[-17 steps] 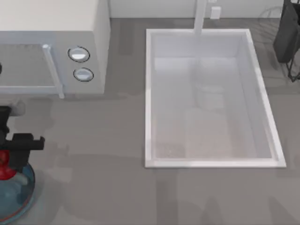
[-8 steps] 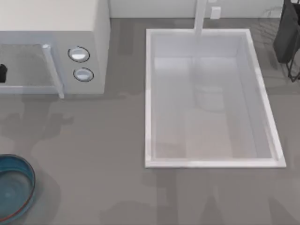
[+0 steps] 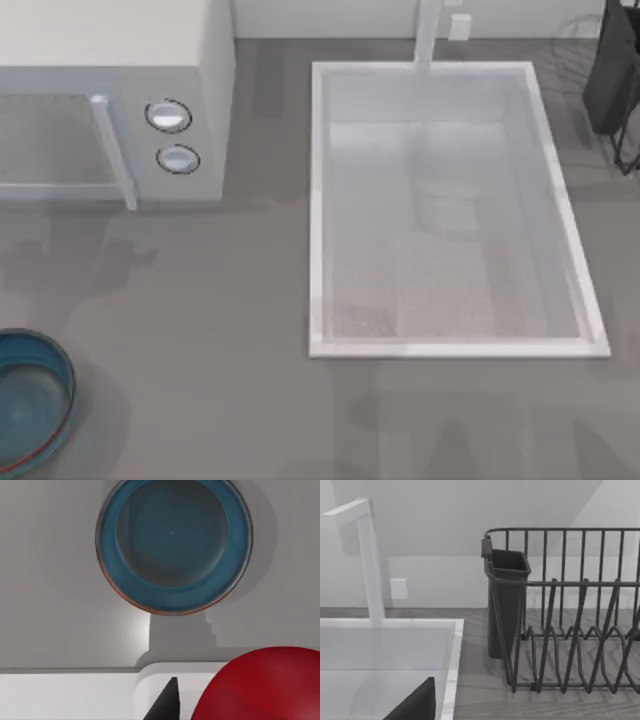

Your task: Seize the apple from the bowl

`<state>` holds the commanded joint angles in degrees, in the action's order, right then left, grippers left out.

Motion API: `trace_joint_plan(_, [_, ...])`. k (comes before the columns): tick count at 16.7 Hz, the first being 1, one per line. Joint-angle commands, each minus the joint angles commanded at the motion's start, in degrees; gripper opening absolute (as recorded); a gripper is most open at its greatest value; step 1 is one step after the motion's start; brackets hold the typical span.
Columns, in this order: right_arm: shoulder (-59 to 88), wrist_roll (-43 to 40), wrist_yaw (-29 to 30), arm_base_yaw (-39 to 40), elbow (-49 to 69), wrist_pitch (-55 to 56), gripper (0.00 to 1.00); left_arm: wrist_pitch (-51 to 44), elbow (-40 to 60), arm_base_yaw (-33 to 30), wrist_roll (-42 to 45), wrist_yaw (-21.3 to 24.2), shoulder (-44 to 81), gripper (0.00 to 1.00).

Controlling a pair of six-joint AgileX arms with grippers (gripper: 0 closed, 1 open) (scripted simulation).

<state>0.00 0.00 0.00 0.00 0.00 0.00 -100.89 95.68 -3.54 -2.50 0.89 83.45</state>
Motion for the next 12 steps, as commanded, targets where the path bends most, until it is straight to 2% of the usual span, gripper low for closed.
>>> trace_joint_plan(4, [0.0, 0.0, 0.0, 0.0, 0.0, 0.0, 1.00, 3.0, 1.5, -4.0, -4.0, -0.1, 4.3, 0.00])
trace_joint_plan(9, [0.0, 0.0, 0.0, 0.0, 0.0, 0.0, 1.00, 13.5, 5.0, -19.6, -19.2, -0.6, 20.5, 0.00])
trace_joint_plan(12, [0.0, 0.0, 0.0, 0.0, 0.0, 0.0, 1.00, 18.9, 6.1, -25.4, -25.0, -0.8, 26.5, 0.00])
